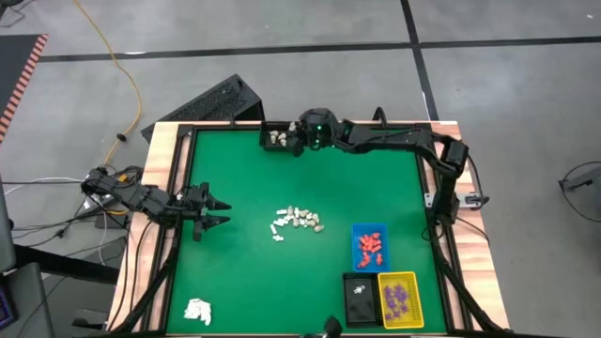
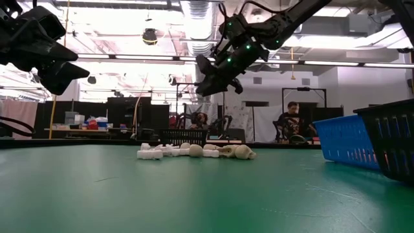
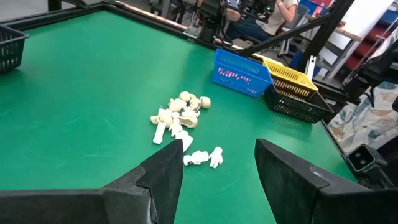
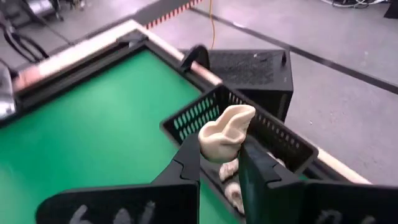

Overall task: Sort Halloween decoration
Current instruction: Put the gray skull toy into the top black bin

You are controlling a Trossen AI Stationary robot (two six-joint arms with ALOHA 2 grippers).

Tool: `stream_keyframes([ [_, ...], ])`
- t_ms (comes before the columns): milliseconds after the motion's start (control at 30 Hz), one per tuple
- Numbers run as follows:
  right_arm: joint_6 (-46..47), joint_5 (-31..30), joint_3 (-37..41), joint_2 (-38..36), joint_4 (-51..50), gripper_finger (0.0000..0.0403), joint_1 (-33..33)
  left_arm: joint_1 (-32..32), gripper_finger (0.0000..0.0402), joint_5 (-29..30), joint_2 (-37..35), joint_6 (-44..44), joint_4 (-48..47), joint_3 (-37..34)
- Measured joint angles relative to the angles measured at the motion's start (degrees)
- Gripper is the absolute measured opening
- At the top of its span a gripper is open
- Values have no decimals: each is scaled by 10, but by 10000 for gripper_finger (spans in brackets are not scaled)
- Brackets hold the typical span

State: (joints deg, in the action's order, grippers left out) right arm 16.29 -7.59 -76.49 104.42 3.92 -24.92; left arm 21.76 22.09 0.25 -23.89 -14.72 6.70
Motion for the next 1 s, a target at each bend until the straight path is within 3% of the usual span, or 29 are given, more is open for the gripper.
stream_keyframes([
  [200,24,5,-6,37,47,61,-13,0,189,1,0,2,0,0],
  [367,28,14,-70,107,27,64,-23,0,189,-4,0,-6,-2,0],
  [533,36,14,-157,156,-76,88,-29,0,189,-8,0,-13,-6,0],
  [733,23,14,-241,194,-195,149,-32,0,189,-9,0,-13,-9,0],
  [900,-1,4,-256,196,-229,188,-28,0,189,-8,0,-14,-9,0],
  [1000,-23,38,-256,183,-273,195,-22,0,189,-8,0,-19,-9,0],
])
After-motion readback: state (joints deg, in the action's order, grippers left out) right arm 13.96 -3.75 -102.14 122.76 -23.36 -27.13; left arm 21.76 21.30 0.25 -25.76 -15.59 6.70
